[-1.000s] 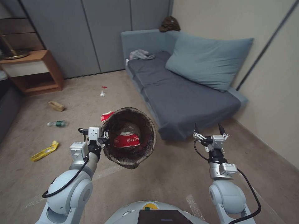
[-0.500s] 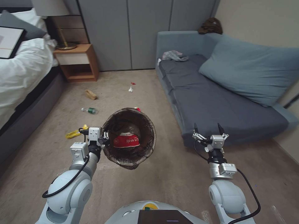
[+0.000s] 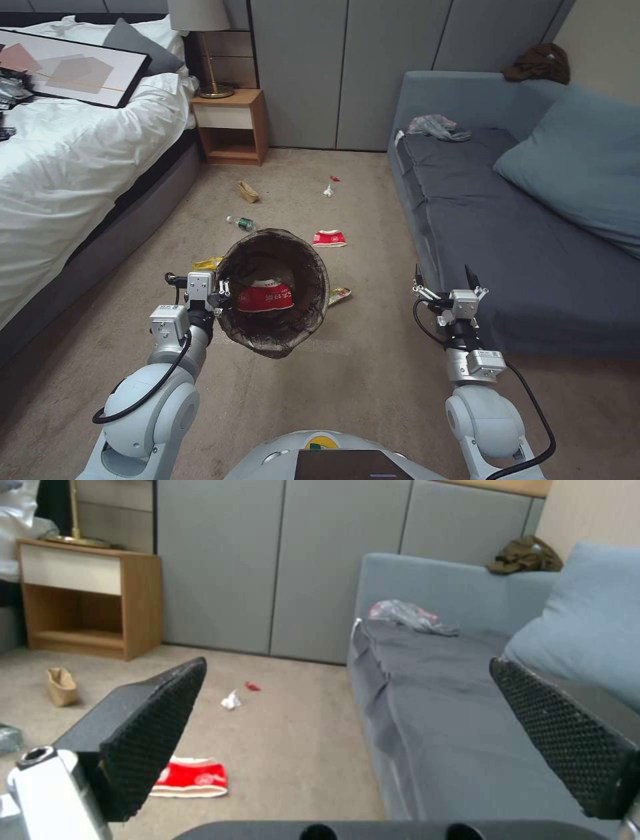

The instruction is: Pick up the trash bin, then pick up the garbage from the floor and place it into the trash bin.

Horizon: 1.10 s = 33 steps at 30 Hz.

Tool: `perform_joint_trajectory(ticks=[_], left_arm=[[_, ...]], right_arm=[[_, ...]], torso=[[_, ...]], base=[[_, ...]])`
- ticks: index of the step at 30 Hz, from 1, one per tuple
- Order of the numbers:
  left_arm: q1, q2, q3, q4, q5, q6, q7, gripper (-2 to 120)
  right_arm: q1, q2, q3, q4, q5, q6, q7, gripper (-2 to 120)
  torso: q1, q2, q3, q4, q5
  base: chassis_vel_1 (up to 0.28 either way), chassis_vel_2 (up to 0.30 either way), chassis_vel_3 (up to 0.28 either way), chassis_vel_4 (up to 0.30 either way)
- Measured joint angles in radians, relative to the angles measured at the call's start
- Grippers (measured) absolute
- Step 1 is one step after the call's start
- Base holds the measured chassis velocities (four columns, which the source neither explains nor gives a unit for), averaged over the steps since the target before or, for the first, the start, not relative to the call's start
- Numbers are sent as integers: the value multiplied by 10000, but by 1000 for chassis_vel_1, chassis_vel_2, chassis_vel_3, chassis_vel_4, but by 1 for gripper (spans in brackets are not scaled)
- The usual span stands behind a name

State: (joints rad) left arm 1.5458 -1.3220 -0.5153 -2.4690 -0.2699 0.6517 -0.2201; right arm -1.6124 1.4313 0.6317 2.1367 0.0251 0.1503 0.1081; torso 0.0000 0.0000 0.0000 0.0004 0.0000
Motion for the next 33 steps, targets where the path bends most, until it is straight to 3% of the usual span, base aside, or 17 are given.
perform_joint_trajectory(ticks=[4,33], left_arm=[[21,-28,4,52,253,-31,27,0],[153,-144,120,154,394,-98,192,0]], right_arm=[[2,11,7,17,6,-151,159,100],[-117,214,-185,8,-245,-50,165,100]], torso=[[0,0,0,-8,0],[0,0,0,-3,0]], base=[[0,0,0,0],[0,0,0,0]])
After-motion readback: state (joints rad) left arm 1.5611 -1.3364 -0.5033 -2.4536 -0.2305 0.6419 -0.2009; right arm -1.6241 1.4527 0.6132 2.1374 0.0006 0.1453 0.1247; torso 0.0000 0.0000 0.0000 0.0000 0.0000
